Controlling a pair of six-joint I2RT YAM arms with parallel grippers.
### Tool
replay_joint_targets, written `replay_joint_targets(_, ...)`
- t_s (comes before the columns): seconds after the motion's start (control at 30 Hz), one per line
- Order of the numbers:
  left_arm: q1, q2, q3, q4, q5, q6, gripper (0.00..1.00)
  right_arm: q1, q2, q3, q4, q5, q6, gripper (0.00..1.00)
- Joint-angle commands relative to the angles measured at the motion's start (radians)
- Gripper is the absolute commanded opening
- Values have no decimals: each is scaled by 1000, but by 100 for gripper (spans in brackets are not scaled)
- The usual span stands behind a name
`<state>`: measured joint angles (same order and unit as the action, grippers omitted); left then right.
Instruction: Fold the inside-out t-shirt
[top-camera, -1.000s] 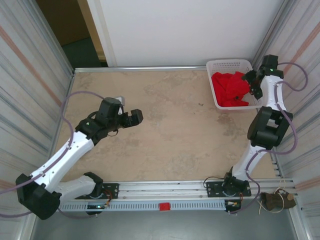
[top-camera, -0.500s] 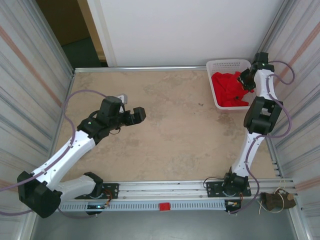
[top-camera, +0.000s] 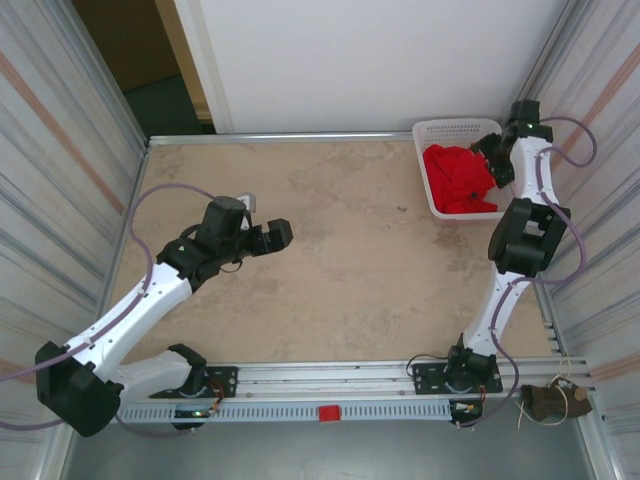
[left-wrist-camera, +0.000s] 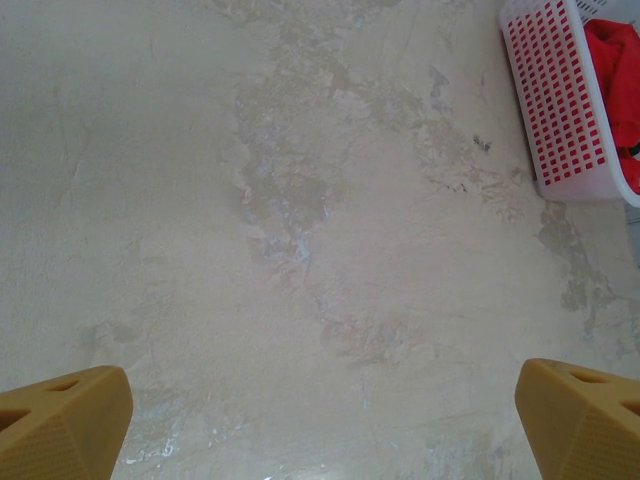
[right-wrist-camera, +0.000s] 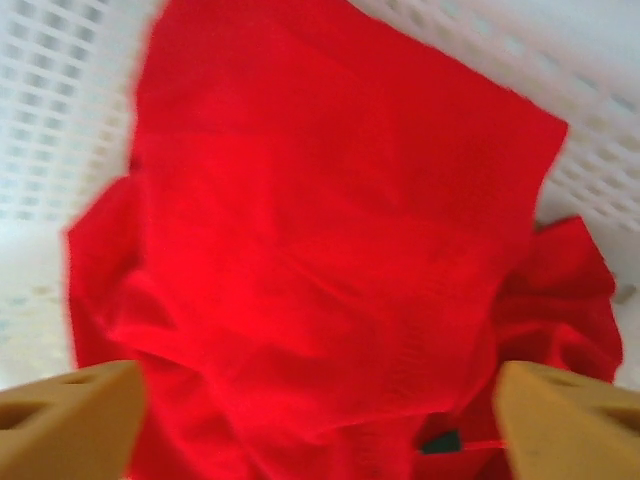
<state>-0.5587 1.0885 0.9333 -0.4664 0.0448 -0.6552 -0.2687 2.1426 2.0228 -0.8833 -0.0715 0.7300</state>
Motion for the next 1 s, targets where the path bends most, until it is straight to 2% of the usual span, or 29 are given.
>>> replay_joint_targets(0.0,-7,3,-7,19,2,-8,99,-4,12,-42,6,31,19,100)
replay_joint_targets(0.07,-7,9,-5,16,0,-8,99,-6,51,-20,7,19,18,96)
replay_joint_targets(0.1,-7,12,-4,14,-2,-8,99,-5,67,-8,12,7,17,90)
replay_joint_targets(0.13,-7,14,-2,10,-4,-9,99,-7,85,12,14,-12,13,76)
replay_joint_targets(0.2,-7,17,3,6,-6,-7,99,-9,103,65,4,-33,1,32)
replay_joint_targets(0.23,-7,17,4,7,-6,-6,99,-9,100,93,1,-44,-6,2)
replay_joint_targets(0.4,-9,35,11,12,-2,-6,99,-5,-27,203,62,-185,15,0)
replay_joint_targets(0.53,-10,51,22,21,6,-6,99,47,-179,346,150,-279,65,0)
replay_joint_targets(0.67,-10,58,27,28,-2,1,99,189,-286,529,265,-403,92,0)
replay_joint_targets(0.73,-10,52,31,21,-17,13,99,280,-339,564,322,-411,92,0)
replay_joint_targets(0.83,-10,32,36,-3,-49,33,99,400,-399,543,385,-406,104,0)
replay_joint_targets(0.97,-8,-15,32,-50,-125,56,99,509,-424,444,440,-448,137,0)
